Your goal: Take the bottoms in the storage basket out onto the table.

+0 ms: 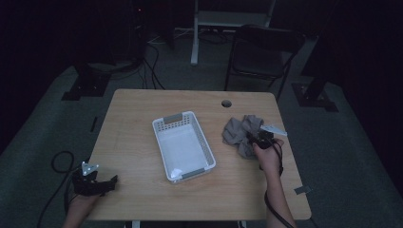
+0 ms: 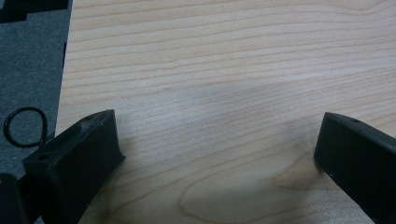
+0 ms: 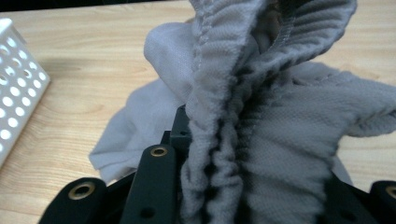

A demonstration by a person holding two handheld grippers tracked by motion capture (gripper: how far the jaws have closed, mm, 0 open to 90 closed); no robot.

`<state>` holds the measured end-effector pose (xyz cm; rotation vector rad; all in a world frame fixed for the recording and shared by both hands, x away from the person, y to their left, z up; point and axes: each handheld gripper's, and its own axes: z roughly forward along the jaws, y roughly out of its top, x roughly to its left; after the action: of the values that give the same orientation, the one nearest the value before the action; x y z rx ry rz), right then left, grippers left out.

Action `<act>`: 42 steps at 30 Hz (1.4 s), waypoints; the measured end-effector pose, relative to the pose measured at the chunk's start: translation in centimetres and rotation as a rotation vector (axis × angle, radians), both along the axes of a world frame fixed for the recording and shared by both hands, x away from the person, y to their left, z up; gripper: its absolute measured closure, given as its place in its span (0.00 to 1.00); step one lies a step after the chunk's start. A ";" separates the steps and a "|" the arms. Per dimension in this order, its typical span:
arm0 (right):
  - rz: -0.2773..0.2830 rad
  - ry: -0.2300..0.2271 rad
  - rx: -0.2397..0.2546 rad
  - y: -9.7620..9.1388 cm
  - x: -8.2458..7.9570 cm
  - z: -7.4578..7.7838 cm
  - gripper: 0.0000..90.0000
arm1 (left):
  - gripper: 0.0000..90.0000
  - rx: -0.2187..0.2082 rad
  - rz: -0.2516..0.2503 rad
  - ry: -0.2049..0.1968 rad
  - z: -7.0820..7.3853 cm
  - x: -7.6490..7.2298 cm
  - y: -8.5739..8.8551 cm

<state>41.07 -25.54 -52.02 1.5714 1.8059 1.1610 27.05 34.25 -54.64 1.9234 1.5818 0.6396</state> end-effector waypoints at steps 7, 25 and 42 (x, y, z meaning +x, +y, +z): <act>-0.013 0.004 -0.032 -0.1 0.1 -1.2 0.74 | 0.01 0.000 0.000 0.000 0.0 0.0 0.0; -0.031 -0.031 -0.077 -0.5 0.0 -2.0 0.63 | 0.01 0.000 0.000 0.000 0.0 0.0 0.0; -0.014 -0.017 -0.054 -1.8 1.5 -1.5 0.38 | 0.01 0.000 0.000 0.000 0.0 0.0 0.0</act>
<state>42.59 -27.35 -53.47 1.5368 1.7982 1.1068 27.05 34.24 -54.64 1.9230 1.5821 0.6398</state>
